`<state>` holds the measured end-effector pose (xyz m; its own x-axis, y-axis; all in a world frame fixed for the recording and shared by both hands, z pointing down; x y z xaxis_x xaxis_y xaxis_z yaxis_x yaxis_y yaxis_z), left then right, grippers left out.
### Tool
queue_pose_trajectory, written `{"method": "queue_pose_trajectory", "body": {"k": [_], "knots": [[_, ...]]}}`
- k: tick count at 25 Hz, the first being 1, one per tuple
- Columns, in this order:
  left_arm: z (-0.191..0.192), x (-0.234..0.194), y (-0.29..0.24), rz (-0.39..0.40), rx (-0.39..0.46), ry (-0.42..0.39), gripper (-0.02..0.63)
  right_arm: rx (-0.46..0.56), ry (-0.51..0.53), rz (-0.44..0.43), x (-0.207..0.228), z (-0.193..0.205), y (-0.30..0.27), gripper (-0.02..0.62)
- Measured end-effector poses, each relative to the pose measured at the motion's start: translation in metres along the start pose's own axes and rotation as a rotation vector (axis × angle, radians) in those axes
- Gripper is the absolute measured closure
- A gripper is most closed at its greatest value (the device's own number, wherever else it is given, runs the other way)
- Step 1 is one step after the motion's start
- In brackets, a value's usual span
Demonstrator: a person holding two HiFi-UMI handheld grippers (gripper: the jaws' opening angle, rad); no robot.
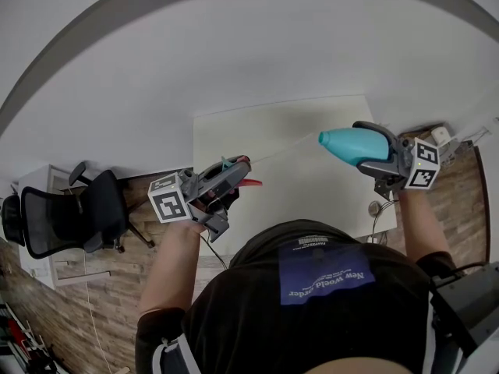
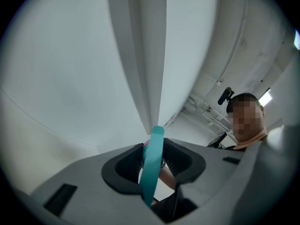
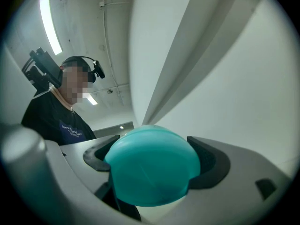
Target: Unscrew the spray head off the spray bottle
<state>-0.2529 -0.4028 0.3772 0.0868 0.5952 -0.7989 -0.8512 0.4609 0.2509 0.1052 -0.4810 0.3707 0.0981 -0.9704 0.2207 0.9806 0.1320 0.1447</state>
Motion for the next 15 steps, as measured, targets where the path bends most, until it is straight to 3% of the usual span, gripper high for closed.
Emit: {"method": "queue_pose_trajectory", "body": {"k": [15], "knots": [[-0.005,-0.004,0.019,0.078,0.319,-0.041,0.463,0.100,-0.156,0.097,0.010,0.019,-0.004,0.156]]}}
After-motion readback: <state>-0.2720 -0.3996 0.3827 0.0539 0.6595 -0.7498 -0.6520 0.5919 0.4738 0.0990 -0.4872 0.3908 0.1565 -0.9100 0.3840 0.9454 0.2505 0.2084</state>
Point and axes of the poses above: the fingertips, and each gripper's own axes: y backward along the fingers, x to its right, z out of its underside, the point moved 8 cm from there along y, backward along the fingers, and after that the axes turned 7 degrees about y, right-handed, at the moved point
